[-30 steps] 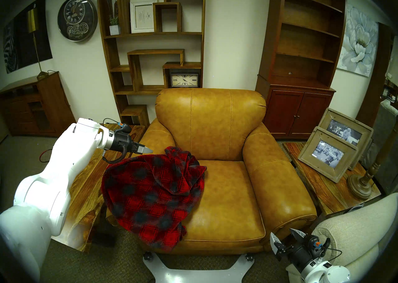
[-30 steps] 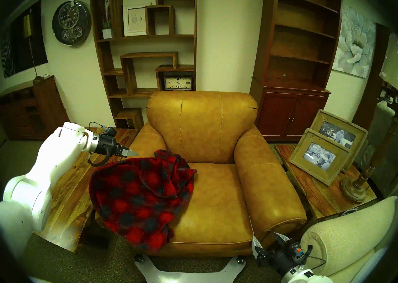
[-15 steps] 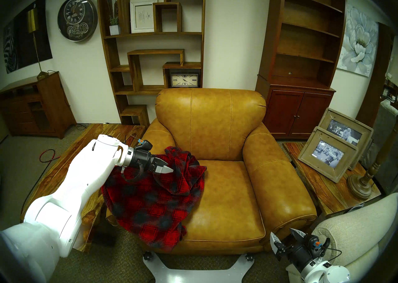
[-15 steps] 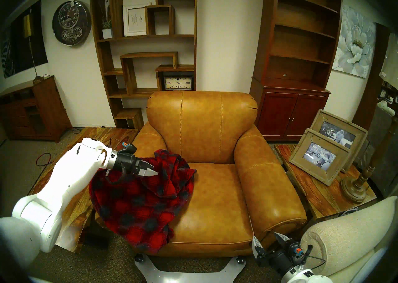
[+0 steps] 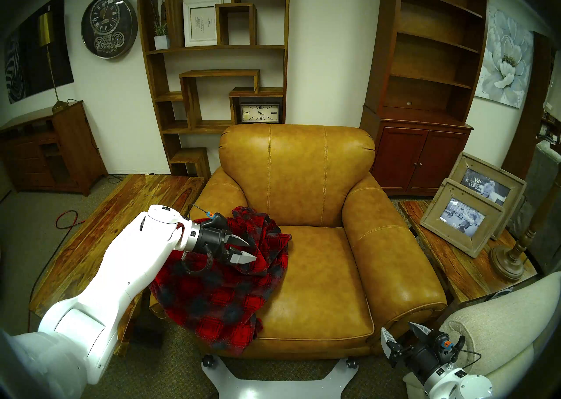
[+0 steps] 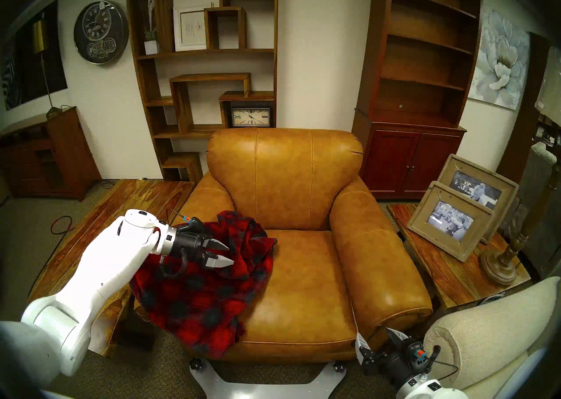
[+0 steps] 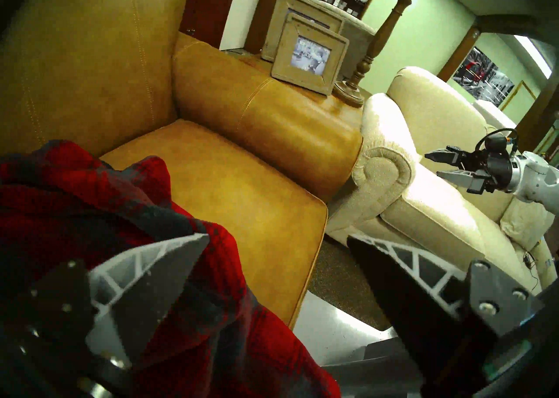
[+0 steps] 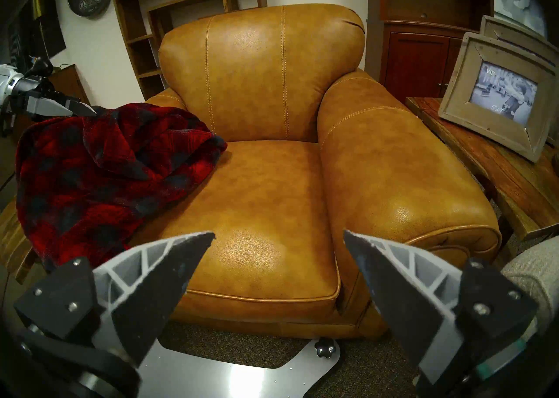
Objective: Move the blanket from sofa and drape it over the sofa arm
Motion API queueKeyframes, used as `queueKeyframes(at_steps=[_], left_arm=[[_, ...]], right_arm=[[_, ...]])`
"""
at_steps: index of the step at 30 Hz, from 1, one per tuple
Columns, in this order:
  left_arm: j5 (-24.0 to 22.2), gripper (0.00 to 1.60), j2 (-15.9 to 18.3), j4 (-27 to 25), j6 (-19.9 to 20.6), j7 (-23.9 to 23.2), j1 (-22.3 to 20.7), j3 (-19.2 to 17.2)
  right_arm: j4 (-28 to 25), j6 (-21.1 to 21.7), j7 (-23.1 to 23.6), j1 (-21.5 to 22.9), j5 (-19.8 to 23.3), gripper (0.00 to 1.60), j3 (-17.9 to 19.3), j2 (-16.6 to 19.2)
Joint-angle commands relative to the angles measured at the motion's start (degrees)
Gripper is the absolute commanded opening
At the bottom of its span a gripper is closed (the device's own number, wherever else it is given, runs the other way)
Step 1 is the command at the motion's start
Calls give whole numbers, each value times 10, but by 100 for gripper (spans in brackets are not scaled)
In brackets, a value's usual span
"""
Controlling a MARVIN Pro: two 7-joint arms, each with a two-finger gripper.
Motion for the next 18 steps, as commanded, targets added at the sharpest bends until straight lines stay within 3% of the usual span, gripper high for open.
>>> queueKeyframes(at_steps=[1,18], left_arm=[[-4,160,10,-39,-5,20,45,-12],[-10,160,19,-142,-23,89,132,-46]], right_arm=[[-7,-1,1,2,0,160,-1,1],[-5,-1,2,5,-2,160,-1,-2]])
